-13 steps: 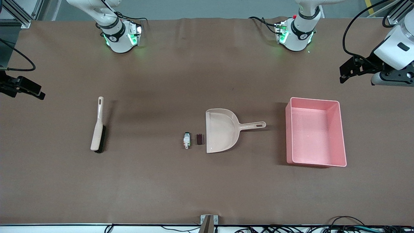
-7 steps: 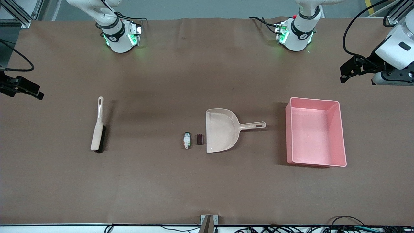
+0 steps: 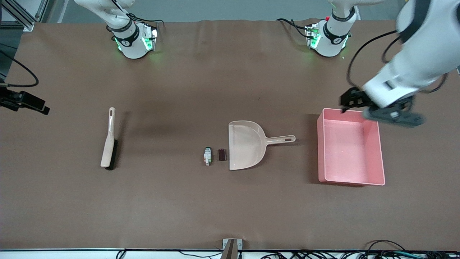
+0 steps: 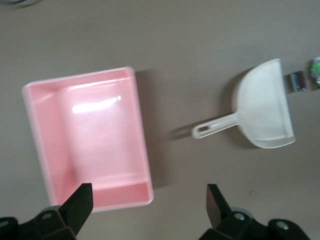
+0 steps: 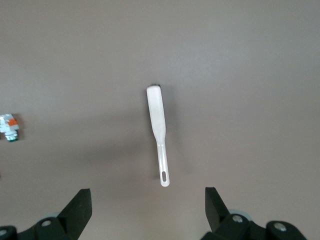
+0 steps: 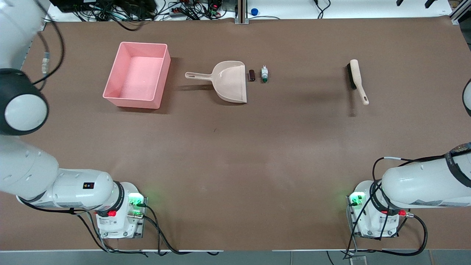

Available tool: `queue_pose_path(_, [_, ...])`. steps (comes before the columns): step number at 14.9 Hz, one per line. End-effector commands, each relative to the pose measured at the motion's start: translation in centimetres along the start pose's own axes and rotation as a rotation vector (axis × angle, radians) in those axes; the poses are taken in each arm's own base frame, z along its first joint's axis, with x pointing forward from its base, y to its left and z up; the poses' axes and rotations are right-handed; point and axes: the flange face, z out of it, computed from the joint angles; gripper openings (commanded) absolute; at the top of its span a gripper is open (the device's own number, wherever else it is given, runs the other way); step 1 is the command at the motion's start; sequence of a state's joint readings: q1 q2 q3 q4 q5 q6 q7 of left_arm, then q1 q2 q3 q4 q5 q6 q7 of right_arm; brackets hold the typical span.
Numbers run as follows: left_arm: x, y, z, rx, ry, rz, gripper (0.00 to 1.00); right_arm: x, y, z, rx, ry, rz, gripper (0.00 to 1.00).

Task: Clean e-waste and dump in bin
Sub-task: 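Reach the left gripper to the dustpan handle while the right gripper reaches the brush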

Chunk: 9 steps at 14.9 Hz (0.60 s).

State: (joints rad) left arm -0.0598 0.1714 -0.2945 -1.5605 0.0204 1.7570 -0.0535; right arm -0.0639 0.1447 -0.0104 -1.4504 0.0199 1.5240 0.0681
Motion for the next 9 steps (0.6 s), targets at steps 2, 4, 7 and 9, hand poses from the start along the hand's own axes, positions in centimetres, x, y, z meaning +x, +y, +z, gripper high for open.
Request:
queue_pose_path(2, [2.5,8.1,7.1,-0.005,-0.032,0.151,1.0,3.2,0.4,6.9,0.009,-0.116,0.009,1.0])
queue_pose_path(4, [3.3,11.7,10.5,-0.028,-0.021,0.213,1.0,3.2,-0.6,8.7,0.013,-0.148,-0.007,1.0])
queue_pose_path(7, [3.2,15.9,15.0,0.034,-0.04,0.338,1.0,3.1,-0.8,14.7,0.009,-0.119,-0.016,1.0])
queue_pose_path(9, [2.5,18.4,17.2,0.105,-0.045,0.432,0.97,3.1,-0.6,18.5,0.002,-0.089,-0.043,1.0])
